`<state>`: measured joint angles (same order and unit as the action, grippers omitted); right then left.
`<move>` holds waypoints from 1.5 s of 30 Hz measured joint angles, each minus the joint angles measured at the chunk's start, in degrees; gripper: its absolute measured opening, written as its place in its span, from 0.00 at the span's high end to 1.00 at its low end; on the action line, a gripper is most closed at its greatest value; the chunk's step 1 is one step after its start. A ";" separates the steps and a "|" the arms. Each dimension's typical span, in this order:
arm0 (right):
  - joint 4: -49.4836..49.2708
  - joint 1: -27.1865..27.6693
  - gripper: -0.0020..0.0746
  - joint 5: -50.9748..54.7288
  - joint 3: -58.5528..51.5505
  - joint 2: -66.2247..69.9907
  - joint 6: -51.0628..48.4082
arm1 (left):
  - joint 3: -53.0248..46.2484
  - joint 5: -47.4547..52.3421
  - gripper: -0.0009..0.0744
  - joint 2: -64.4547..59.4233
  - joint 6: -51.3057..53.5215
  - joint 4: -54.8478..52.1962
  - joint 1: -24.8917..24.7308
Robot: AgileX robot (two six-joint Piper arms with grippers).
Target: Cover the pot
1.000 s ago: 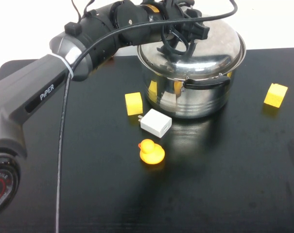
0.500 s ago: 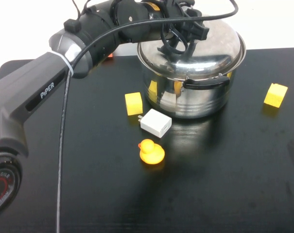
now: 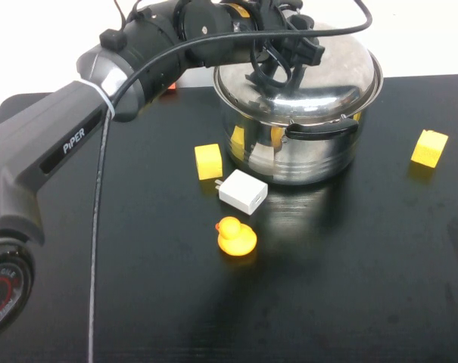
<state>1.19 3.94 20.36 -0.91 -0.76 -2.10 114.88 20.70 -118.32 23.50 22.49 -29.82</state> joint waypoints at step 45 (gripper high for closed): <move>0.00 0.00 0.98 0.00 0.00 0.00 0.00 | -16.29 30.19 0.99 47.70 -38.99 -46.55 0.00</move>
<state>1.19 3.94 20.36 -0.91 -0.76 -2.10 98.59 50.89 -70.62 -15.49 -24.06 -29.82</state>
